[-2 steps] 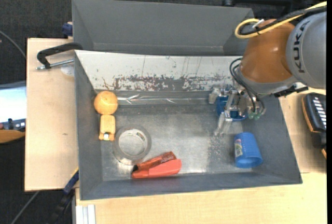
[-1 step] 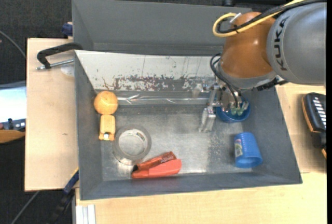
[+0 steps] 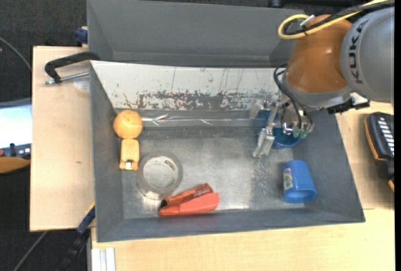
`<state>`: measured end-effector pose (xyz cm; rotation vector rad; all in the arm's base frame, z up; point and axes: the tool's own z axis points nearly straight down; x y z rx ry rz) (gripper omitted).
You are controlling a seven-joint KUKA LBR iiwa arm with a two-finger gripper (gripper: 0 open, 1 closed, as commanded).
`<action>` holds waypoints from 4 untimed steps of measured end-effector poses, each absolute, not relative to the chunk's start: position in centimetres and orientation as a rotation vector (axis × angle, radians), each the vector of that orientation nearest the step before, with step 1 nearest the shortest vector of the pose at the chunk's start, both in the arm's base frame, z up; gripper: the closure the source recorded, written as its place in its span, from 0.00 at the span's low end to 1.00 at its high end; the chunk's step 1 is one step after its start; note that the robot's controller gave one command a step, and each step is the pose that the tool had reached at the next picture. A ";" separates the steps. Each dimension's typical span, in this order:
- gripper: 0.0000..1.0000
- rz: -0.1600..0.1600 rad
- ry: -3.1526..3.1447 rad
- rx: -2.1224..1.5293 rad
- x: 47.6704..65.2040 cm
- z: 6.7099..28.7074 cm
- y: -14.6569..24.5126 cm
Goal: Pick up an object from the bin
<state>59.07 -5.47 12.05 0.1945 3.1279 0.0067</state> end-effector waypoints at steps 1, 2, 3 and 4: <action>0.00 -0.001 3.123 0.312 58.0 6.8 -13.4; 1.00 0.022 3.100 0.442 59.6 7.1 -13.6; 1.00 0.022 3.100 0.442 59.6 7.2 -13.6; 1.00 0.020 3.104 0.441 59.5 7.7 -13.6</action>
Offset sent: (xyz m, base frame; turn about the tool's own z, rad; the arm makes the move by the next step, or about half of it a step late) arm 0.0031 -0.0873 -0.0505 0.1626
